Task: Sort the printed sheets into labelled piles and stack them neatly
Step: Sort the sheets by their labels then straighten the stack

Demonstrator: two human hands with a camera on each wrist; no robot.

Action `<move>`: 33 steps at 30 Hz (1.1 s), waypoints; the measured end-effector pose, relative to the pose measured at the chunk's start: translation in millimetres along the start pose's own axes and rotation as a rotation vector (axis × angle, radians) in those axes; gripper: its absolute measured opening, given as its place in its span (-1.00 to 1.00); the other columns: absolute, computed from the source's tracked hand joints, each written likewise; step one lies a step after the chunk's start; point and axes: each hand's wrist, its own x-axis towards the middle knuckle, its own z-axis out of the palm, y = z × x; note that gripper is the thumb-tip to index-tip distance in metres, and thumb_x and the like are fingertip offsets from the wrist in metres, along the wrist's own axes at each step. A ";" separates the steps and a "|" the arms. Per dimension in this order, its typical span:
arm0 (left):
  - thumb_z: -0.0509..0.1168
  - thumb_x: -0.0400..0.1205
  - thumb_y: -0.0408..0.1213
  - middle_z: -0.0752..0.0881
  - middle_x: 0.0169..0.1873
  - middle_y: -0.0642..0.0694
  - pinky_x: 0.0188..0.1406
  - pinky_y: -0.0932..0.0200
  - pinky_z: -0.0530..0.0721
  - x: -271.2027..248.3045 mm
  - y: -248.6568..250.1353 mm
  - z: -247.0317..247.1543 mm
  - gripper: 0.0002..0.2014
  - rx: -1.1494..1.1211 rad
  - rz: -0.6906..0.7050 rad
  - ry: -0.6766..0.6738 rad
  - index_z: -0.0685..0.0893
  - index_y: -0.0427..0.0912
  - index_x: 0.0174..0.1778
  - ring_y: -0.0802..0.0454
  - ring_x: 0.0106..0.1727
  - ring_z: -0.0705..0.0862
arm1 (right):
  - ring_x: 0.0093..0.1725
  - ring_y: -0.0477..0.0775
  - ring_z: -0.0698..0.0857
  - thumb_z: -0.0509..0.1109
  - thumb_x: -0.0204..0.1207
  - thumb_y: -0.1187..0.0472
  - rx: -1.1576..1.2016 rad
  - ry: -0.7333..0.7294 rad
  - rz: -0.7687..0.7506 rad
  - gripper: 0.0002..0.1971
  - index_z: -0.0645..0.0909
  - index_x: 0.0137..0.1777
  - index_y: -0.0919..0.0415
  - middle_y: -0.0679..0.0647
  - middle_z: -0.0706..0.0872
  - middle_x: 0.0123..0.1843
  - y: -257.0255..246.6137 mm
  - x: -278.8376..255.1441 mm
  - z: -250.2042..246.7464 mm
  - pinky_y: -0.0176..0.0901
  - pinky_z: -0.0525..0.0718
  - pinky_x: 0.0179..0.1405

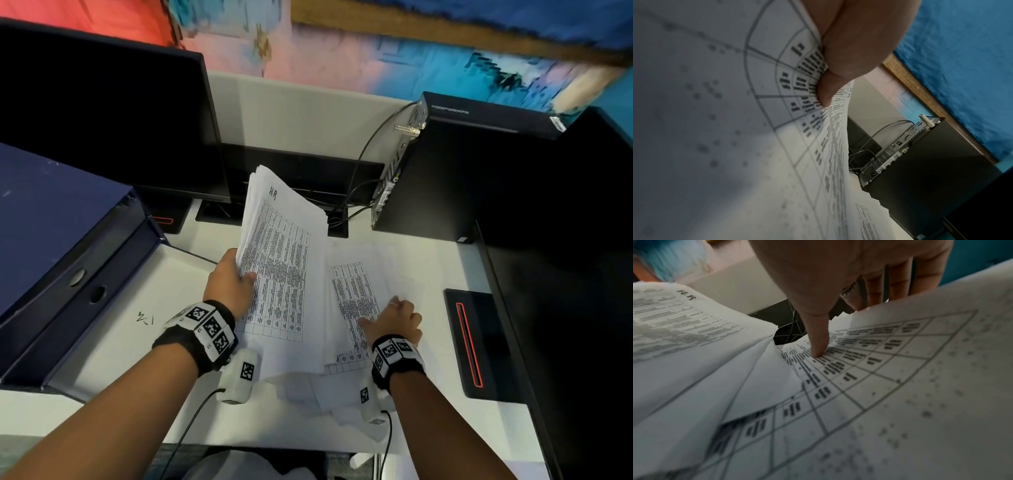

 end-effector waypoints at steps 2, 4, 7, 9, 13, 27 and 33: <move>0.31 0.69 -0.41 0.76 -0.02 -0.11 -0.11 0.18 0.58 -1.3 0.4 0.1 -0.73 -0.013 -0.002 -0.008 0.55 -0.16 0.30 0.09 -0.21 0.68 | 0.48 0.23 0.34 0.48 0.31 -0.34 0.022 -0.063 0.042 0.11 0.04 0.70 0.19 0.12 0.27 0.56 -4.9 0.7 4.7 0.18 0.46 0.39; 0.30 0.69 -0.40 0.76 -0.03 -0.11 -0.09 0.16 0.61 -2.5 1.1 0.0 -0.73 -0.015 -0.003 -0.013 0.55 -0.16 0.30 0.00 -0.16 0.71 | 0.50 0.24 0.36 0.52 0.27 -0.33 0.055 -0.121 0.080 0.15 0.00 0.70 0.18 0.13 0.27 0.56 -5.9 2.7 9.1 0.24 0.46 0.39; 0.30 0.70 -0.40 0.76 -0.04 -0.11 -0.07 0.15 0.62 -3.2 0.3 -3.3 -0.74 -0.018 -0.006 -0.004 0.55 -0.15 0.30 0.01 -0.18 0.70 | 0.45 0.31 0.53 0.63 0.29 -0.11 0.268 -0.159 0.102 0.05 0.12 0.65 0.24 0.23 0.43 0.53 -6.0 6.4 7.5 0.25 0.53 0.39; 0.30 0.70 -0.40 0.76 -0.04 -0.10 -0.07 0.13 0.65 -2.6 -1.0 -6.0 -0.73 -0.031 -0.010 0.004 0.54 -0.15 0.31 0.04 -0.19 0.69 | 0.34 0.33 0.63 0.59 0.40 0.03 0.374 -0.139 0.117 -0.14 0.22 0.60 0.26 0.30 0.56 0.44 -4.4 6.1 1.2 0.15 0.64 0.30; 0.29 0.70 -0.39 0.75 -0.01 -0.14 -0.05 0.07 0.69 -0.9 -3.5 -7.2 -0.72 -0.022 -0.042 -0.002 0.53 -0.16 0.32 -0.08 -0.12 0.72 | 0.17 0.32 0.71 0.43 0.57 0.14 0.408 -0.039 0.078 -0.52 0.50 0.46 0.25 0.33 0.67 0.30 2.2 2.0 -22.0 -0.09 0.67 0.05; 0.27 0.70 -0.39 0.69 0.01 -0.18 -0.04 0.09 0.65 -6.6 -3.9 30.0 -0.70 0.132 -0.120 -0.109 0.49 -0.23 0.35 -0.15 -0.07 0.66 | -0.12 0.23 0.72 0.26 0.68 0.22 0.529 0.631 -0.229 -0.79 0.66 0.22 0.19 0.18 0.74 -0.14 6.6 -32.4 -190.0 -0.11 0.64 -0.11; 0.33 0.67 -0.35 0.76 -0.08 -0.11 -0.21 0.10 0.77 -16.2 -7.6 55.8 -0.83 0.009 -0.147 -0.244 0.62 -0.15 0.17 -0.05 -0.17 0.75 | -0.17 0.05 0.75 0.31 0.63 0.21 0.805 0.596 -0.249 -0.82 0.67 0.14 0.17 0.07 0.77 -0.13 5.7 -18.8 -201.7 -0.11 0.74 -0.12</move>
